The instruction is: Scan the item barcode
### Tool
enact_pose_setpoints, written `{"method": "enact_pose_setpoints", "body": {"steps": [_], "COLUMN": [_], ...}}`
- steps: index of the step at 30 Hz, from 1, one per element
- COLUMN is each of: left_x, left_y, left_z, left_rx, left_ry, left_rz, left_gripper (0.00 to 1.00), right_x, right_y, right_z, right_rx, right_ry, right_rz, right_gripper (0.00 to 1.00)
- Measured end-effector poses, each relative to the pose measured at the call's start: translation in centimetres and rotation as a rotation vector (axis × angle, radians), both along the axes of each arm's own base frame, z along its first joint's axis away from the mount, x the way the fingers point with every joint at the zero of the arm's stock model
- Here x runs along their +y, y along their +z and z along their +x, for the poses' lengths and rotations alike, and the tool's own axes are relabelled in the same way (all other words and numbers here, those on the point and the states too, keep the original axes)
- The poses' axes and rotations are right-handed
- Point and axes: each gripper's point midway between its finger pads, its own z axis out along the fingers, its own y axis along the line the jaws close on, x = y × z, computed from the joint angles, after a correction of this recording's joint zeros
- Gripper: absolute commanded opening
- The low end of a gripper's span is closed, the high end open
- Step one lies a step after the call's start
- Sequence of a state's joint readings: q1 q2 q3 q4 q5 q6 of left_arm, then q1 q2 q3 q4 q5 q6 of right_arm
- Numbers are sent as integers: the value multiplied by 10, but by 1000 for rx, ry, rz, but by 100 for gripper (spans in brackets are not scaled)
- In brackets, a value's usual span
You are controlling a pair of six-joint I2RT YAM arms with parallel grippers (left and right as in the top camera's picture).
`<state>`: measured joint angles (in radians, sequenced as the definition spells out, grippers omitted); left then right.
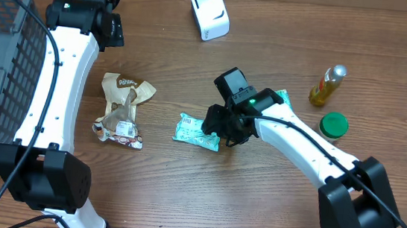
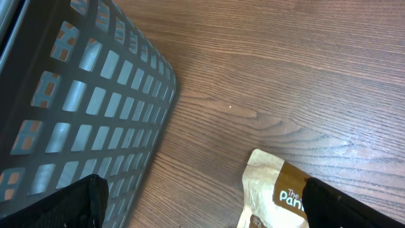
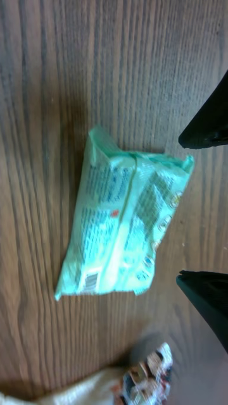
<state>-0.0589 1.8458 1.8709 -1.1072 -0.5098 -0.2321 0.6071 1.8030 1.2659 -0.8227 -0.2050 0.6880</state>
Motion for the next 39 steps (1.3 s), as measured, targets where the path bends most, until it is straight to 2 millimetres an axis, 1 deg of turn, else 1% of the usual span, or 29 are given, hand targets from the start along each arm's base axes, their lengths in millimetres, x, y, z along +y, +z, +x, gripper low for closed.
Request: {"method": "enact_pose_setpoints", "body": {"steps": [2, 7, 12, 14, 16, 18, 20, 24, 28, 33, 34, 37, 38, 39], "left_x": [0, 0, 0, 0, 0, 0, 0, 0, 0, 0, 0, 0, 0, 0], "left_y": [0, 0, 0, 0, 0, 0, 0, 0, 0, 0, 0, 0, 0, 0], "left_z": [0, 0, 0, 0, 0, 0, 0, 0, 0, 0, 0, 0, 0, 0], "left_rx": [0, 0, 0, 0, 0, 0, 0, 0, 0, 0, 0, 0, 0, 0], "left_ry": [0, 0, 0, 0, 0, 0, 0, 0, 0, 0, 0, 0, 0, 0], "left_rz": [0, 0, 0, 0, 0, 0, 0, 0, 0, 0, 0, 0, 0, 0], "left_gripper": [100, 100, 99, 100, 100, 100, 100, 99, 100, 99, 100, 100, 100, 100], "right_x": [-1, -1, -4, -4, 1, 0, 0, 5, 7, 7, 6, 5, 6, 6], "right_y": [-4, -9, -27, -36, -43, -50, -55, -55, -56, -56, -56, -55, -53, -52], "right_z": [0, 0, -5, -3, 1, -2, -3, 1, 3, 3, 4, 4, 4, 4], "right_rx": [10, 12, 17, 0, -32, -28, -26, -46, -53, -54, -53, -44, -44, -40], "right_ry": [-7, -14, -42, -50, -60, -78, -94, -119, -127, -129, -131, -130, -96, -84], "right_rz": [-9, -9, -8, 6, 45, 56, 66, 105, 120, 125, 125, 137, 156, 168], "right_gripper": [61, 62, 60, 56, 56, 55, 51, 44, 35, 34, 32, 11, 5, 4]}}
